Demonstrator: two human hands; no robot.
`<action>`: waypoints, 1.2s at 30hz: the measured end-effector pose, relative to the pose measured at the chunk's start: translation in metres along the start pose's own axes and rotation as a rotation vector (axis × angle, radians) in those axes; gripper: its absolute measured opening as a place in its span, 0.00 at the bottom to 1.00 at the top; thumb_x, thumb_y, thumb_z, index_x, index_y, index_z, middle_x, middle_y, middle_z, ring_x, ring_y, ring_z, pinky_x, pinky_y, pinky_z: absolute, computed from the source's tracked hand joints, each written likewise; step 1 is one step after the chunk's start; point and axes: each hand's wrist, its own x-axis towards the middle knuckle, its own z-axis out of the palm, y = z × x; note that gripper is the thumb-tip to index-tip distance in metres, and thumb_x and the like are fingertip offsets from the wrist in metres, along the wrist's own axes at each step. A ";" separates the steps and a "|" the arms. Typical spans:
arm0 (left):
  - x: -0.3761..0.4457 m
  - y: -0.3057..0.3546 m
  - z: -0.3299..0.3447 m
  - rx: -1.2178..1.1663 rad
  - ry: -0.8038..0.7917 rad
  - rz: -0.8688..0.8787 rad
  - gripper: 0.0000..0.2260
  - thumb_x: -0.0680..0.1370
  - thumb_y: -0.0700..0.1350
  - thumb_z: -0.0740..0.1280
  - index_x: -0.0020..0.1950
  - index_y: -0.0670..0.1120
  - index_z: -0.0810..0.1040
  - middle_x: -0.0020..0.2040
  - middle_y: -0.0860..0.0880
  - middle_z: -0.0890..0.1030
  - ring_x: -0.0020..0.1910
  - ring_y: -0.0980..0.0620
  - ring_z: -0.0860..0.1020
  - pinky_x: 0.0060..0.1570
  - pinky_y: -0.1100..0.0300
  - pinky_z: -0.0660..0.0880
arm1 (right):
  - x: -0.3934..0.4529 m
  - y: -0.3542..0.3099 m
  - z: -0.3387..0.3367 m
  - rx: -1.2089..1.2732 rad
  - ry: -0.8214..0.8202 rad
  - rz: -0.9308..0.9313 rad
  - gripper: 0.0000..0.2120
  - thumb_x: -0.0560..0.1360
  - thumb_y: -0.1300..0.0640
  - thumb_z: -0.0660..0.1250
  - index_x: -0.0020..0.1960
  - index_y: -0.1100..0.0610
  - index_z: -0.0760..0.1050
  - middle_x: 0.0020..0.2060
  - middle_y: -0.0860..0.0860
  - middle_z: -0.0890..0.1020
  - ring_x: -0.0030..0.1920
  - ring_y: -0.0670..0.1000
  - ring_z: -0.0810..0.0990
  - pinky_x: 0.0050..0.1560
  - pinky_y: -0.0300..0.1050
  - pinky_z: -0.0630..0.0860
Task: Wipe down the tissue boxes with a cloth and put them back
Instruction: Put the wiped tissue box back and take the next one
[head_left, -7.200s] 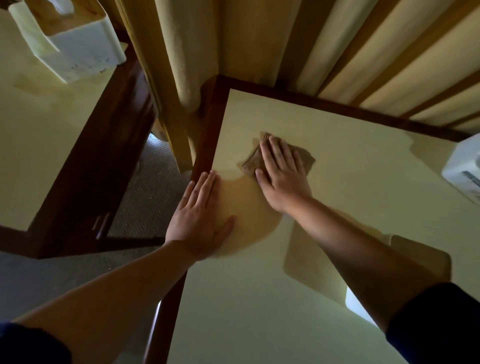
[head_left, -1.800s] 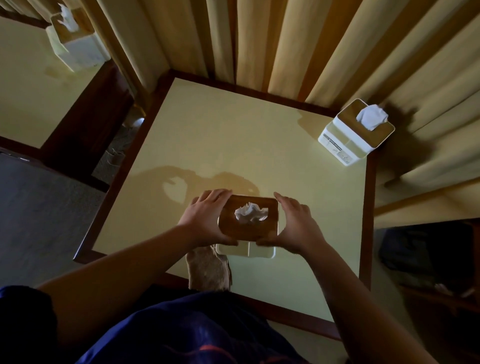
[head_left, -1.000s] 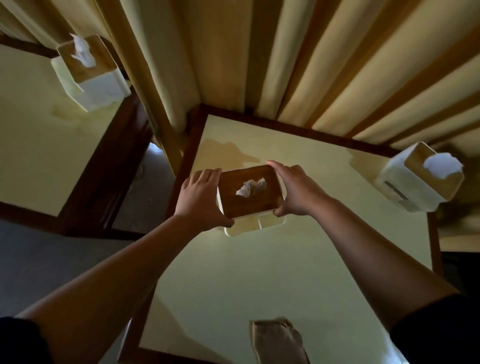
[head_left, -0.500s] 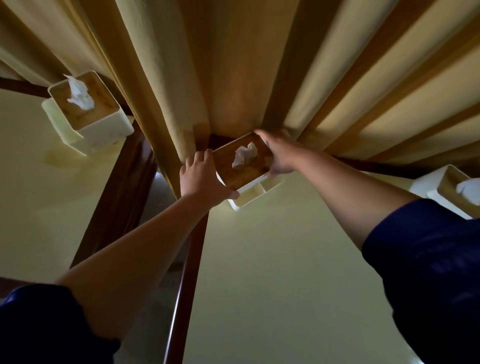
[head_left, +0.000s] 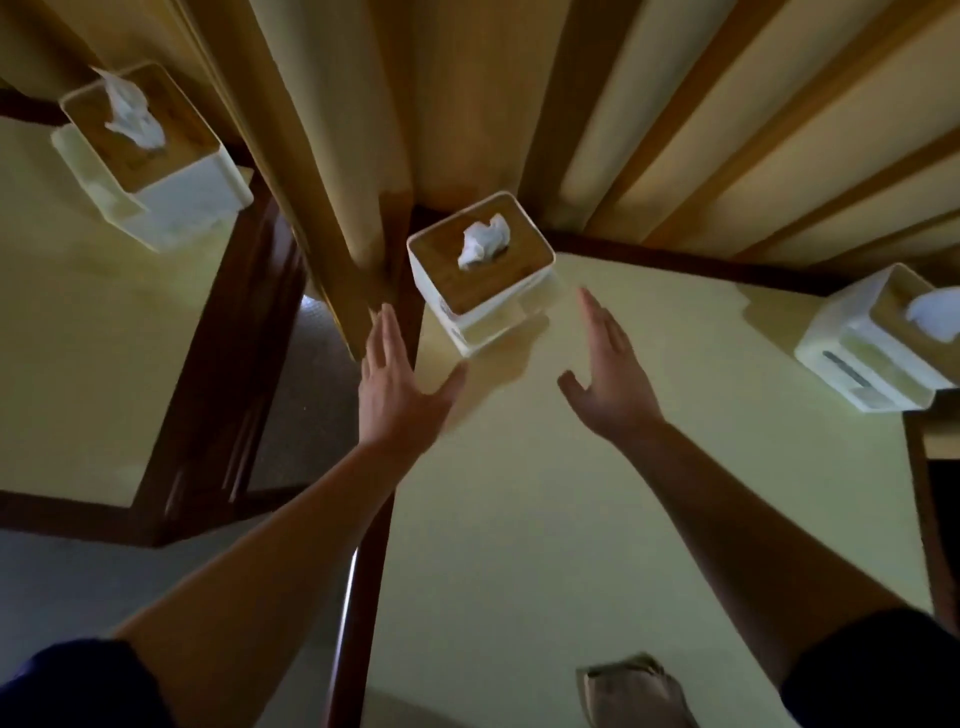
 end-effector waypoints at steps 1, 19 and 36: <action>-0.025 -0.010 0.006 0.000 0.011 0.028 0.49 0.76 0.69 0.67 0.85 0.50 0.44 0.84 0.45 0.53 0.82 0.43 0.56 0.78 0.40 0.61 | -0.032 0.012 0.006 0.003 -0.003 0.021 0.46 0.77 0.54 0.70 0.87 0.52 0.46 0.85 0.51 0.55 0.85 0.56 0.53 0.79 0.55 0.61; -0.290 -0.116 0.103 0.406 -0.294 0.342 0.38 0.80 0.61 0.55 0.85 0.45 0.51 0.86 0.47 0.50 0.84 0.47 0.45 0.81 0.43 0.42 | -0.421 0.113 0.097 -0.429 -0.337 -0.136 0.32 0.86 0.44 0.50 0.86 0.53 0.48 0.85 0.53 0.54 0.86 0.54 0.46 0.82 0.60 0.49; -0.296 -0.127 0.118 0.554 -0.126 0.453 0.36 0.83 0.63 0.51 0.84 0.42 0.53 0.85 0.43 0.53 0.84 0.43 0.48 0.81 0.40 0.46 | -0.302 0.164 0.072 -0.367 -0.058 0.174 0.33 0.85 0.39 0.45 0.87 0.48 0.44 0.86 0.48 0.48 0.86 0.53 0.44 0.84 0.57 0.41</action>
